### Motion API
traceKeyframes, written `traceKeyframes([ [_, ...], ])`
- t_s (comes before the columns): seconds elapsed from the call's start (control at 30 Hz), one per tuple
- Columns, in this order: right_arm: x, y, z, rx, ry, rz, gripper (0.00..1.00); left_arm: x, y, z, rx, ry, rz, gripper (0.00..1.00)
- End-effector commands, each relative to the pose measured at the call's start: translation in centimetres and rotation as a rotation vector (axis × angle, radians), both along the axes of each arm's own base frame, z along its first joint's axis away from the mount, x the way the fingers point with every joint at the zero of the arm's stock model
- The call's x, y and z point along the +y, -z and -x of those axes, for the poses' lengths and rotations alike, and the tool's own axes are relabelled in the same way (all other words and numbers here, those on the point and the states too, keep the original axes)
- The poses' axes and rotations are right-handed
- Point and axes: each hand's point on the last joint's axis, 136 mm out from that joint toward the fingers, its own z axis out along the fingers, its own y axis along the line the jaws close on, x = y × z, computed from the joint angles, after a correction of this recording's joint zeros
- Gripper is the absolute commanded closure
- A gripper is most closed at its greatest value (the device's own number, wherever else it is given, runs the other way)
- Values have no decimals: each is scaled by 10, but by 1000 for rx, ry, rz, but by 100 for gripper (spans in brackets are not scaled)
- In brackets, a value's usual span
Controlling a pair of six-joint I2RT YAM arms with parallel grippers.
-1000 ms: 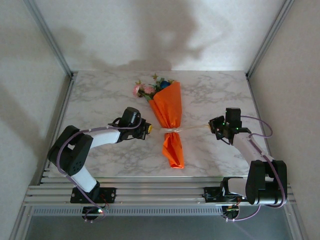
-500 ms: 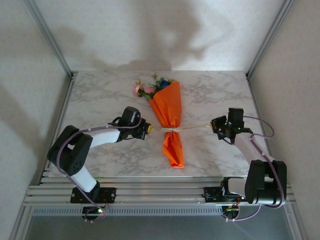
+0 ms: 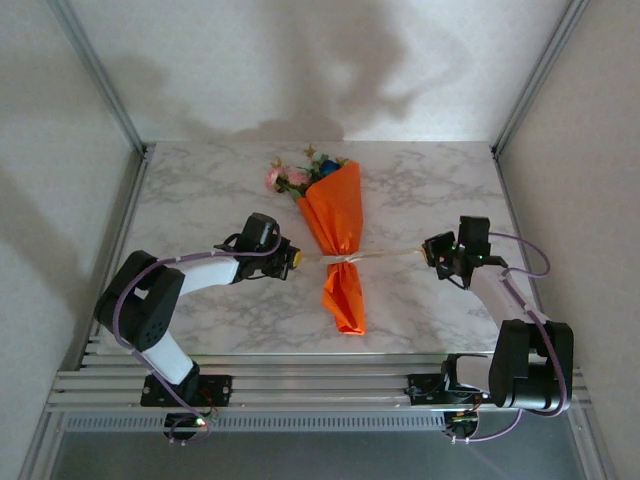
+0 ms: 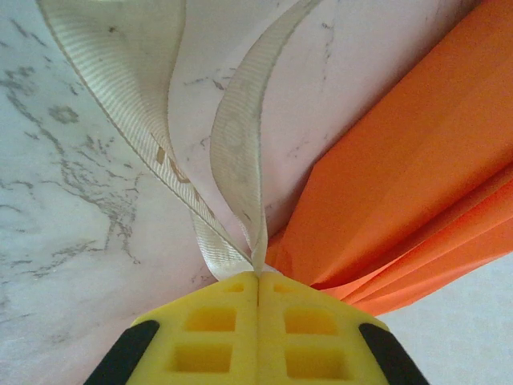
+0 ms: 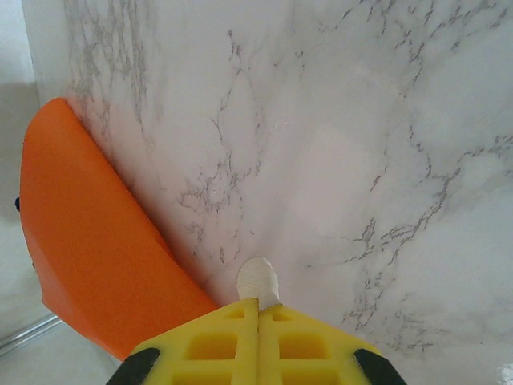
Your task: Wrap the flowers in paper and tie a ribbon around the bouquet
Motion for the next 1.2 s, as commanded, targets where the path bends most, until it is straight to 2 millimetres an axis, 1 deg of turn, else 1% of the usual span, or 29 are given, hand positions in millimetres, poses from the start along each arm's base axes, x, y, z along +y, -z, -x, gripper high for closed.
traceKeyframes([
  [0.0, -18, -8, -7, -30, 42, 45, 100, 18, -4, -5, -6, -40, -43, 100],
  [0.27, -25, -10, -9, -34, 53, 46, 100, 20, -3, -4, -6, -40, -47, 100],
  [0.53, -21, -9, -9, -38, 40, 31, 100, 18, -6, -5, -1, -41, -33, 100],
  [0.57, -20, -9, -9, -38, 36, 25, 100, 16, -8, -5, 1, -41, -22, 96],
  [0.63, -19, -8, -8, -36, 31, 19, 100, 11, -16, -3, 10, -36, -10, 69],
  [0.67, -18, -8, -8, -35, 31, 17, 100, 7, -21, 0, 22, -34, -1, 58],
  [0.73, -17, -8, -7, -36, 30, 16, 100, -9, -30, 9, 62, -44, 58, 45],
  [0.8, -16, -8, -6, -34, 29, 17, 100, -27, -36, 19, 96, -55, 132, 40],
  [0.83, -16, -7, -6, -32, 29, 17, 100, -35, -35, 25, 122, -60, 155, 35],
  [0.9, -13, -6, -7, -32, 25, 15, 100, -47, -30, 29, 158, -78, 196, 32],
  [0.97, -11, -7, -8, -35, 21, 14, 100, -55, -23, 23, 158, -105, 227, 31],
  [1.03, -10, -8, -8, -35, 19, 14, 100, -60, -13, 11, 156, -118, 232, 31],
  [1.07, -9, -9, -9, -38, 17, 14, 100, -61, -8, 6, 157, -128, 224, 31],
  [1.17, -8, -9, -9, -38, 14, 14, 100, -56, 6, -10, 136, -187, 212, 39],
])
